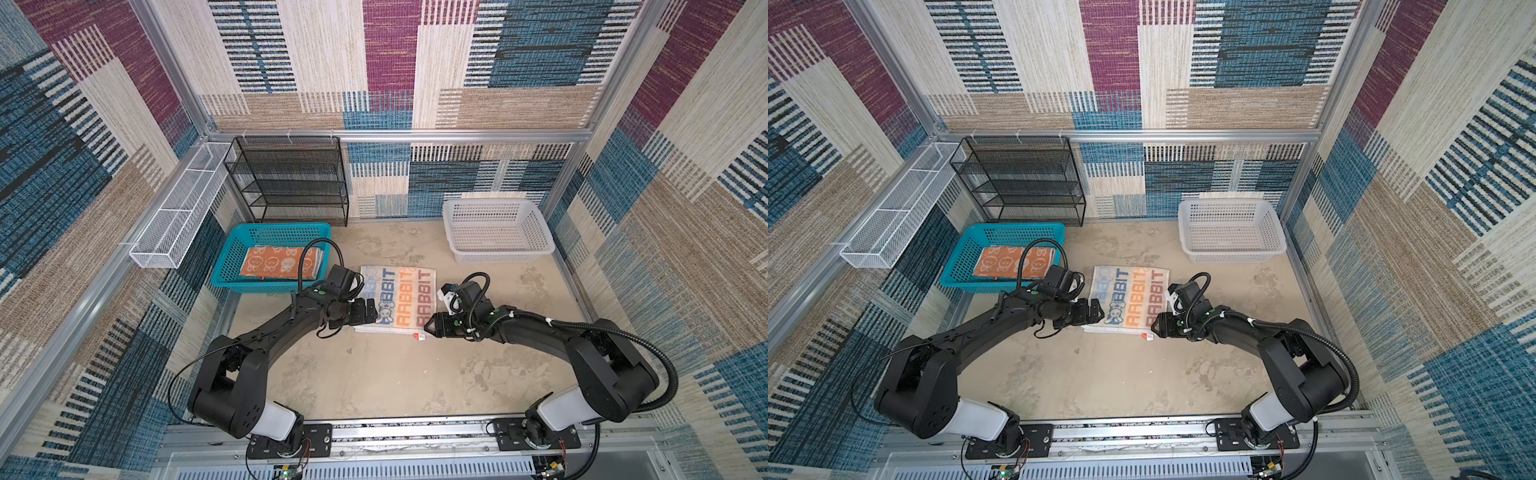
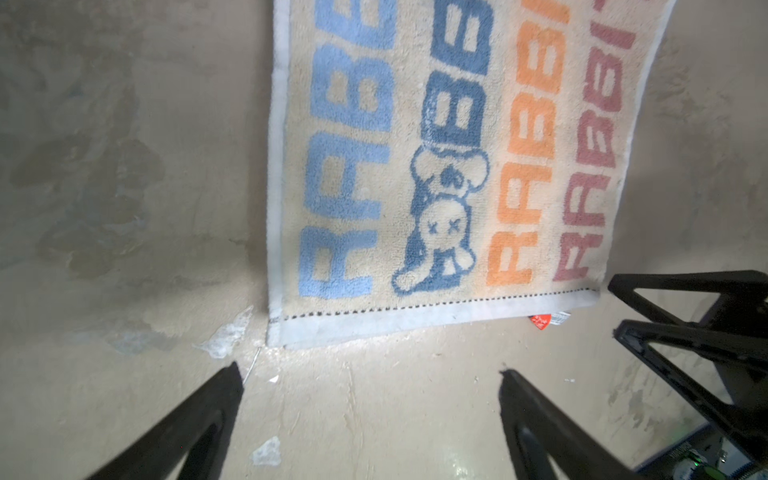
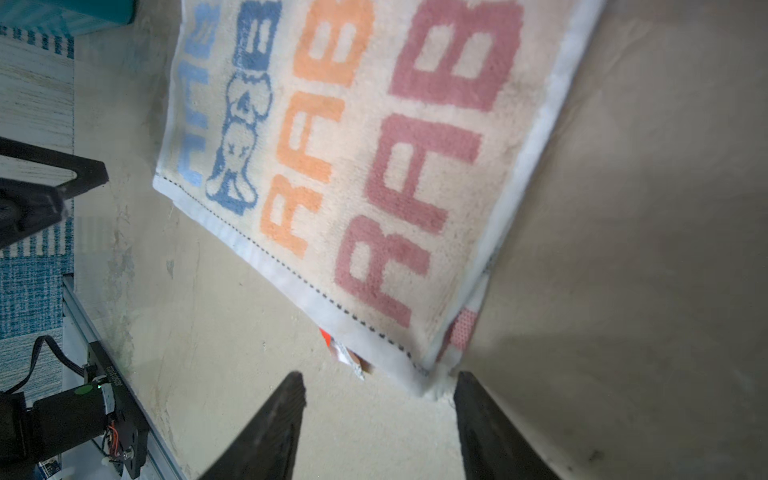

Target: Fold and stack the towels

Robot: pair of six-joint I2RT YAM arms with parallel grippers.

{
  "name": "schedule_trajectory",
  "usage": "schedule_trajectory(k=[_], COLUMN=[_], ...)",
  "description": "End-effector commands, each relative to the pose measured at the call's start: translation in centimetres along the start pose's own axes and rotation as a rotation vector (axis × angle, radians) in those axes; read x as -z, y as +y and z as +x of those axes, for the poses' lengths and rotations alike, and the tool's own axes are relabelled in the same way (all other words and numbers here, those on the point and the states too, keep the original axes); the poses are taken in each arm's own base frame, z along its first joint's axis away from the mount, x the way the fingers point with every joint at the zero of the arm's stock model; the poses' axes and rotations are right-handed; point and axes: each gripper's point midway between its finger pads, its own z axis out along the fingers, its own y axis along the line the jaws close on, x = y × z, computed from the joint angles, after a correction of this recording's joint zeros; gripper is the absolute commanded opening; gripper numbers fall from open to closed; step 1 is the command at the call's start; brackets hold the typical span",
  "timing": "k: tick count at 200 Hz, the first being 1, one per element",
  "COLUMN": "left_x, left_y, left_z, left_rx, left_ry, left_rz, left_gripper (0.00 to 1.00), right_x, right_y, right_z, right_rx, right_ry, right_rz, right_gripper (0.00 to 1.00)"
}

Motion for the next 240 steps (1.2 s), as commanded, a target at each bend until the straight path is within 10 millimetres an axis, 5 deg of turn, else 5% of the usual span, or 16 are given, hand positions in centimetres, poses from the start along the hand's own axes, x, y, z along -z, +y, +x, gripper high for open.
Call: schedule_trajectory(k=[1, 100, 240], left_x=[-0.4, -0.8, -1.4], left_y=[-0.3, -0.2, 0.2], left_z=[-0.1, 0.1, 0.7], left_rx=[0.016, 0.013, 0.015], left_ry=[-0.004, 0.001, 0.019], left_rz=[0.026, 0.029, 0.020], left_gripper=[0.99, 0.99, 0.99], right_x=[-0.3, -1.4, -1.8], right_y=[-0.1, -1.1, -0.9], right_z=[-0.5, -0.2, -0.8], right_rx=[-0.003, -0.009, 0.011], right_ry=[-0.025, -0.005, -0.006], right_rz=[0.005, 0.036, 0.080], right_gripper=[0.53, 0.35, 0.27])
